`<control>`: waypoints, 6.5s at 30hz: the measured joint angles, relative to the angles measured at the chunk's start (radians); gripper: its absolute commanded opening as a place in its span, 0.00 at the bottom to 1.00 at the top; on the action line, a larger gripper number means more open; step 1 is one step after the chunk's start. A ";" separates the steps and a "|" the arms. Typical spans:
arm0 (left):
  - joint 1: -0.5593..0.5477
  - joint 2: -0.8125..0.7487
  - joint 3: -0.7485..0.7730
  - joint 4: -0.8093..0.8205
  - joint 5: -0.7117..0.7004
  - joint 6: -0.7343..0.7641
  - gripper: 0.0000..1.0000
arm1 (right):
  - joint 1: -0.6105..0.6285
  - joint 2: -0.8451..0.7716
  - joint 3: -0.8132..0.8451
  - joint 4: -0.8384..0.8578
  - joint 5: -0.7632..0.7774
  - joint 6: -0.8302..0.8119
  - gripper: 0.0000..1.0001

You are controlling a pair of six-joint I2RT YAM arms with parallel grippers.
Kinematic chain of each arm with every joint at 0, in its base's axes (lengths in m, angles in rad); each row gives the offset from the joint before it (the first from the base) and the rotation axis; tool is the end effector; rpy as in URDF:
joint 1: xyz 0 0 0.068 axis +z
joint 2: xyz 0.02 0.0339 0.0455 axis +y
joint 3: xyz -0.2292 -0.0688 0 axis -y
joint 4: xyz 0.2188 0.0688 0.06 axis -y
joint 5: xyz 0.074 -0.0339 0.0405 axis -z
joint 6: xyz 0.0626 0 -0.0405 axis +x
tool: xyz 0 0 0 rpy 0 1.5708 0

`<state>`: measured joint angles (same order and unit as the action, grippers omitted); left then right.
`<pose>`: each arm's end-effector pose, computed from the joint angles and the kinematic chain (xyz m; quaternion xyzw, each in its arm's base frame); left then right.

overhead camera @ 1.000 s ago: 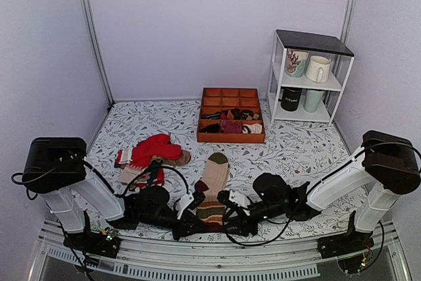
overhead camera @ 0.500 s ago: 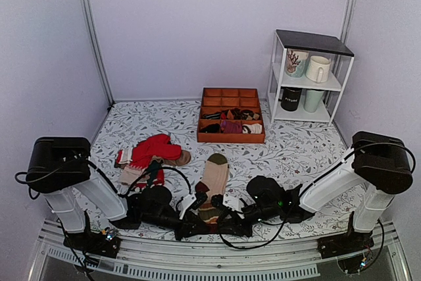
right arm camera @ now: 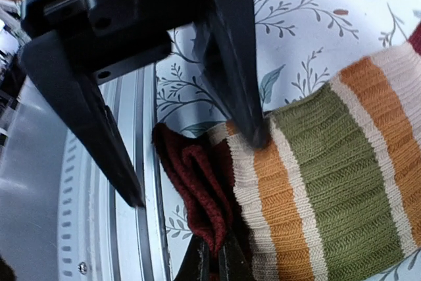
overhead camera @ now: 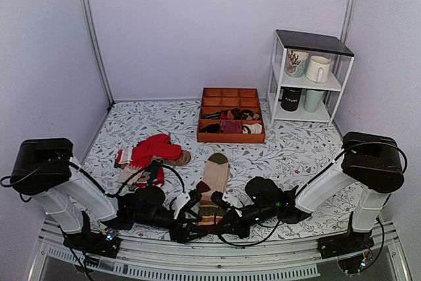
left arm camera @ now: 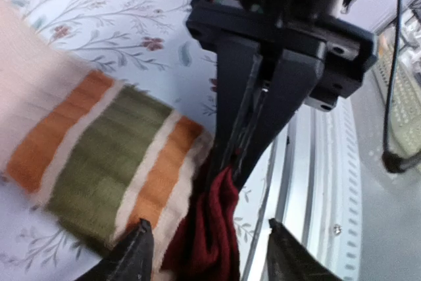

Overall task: Roll the socks
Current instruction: Roll a pair of socks at the center of the board.

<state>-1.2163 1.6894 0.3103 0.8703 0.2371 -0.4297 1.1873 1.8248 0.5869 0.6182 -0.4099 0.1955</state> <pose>0.0784 -0.2541 0.0720 0.3835 0.7679 -0.4380 0.2672 0.0939 0.2994 0.0718 -0.4961 0.7212 0.4252 0.2299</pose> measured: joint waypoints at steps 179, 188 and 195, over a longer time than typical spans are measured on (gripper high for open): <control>0.059 0.129 0.082 -0.002 0.140 0.043 0.00 | 0.148 -0.250 -0.045 -0.185 0.377 -0.523 0.51; 0.060 0.130 0.082 -0.001 0.143 0.043 0.00 | 0.148 -0.121 0.001 -0.192 0.377 -0.552 0.40; 0.060 0.127 0.081 -0.002 0.143 0.045 0.12 | 0.146 -0.106 0.014 -0.204 0.404 -0.517 0.10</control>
<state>-1.1561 1.8164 0.3916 0.8684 0.3805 -0.3851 1.3338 1.7184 0.6010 0.4145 -0.0063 -0.3214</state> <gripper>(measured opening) 0.039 0.207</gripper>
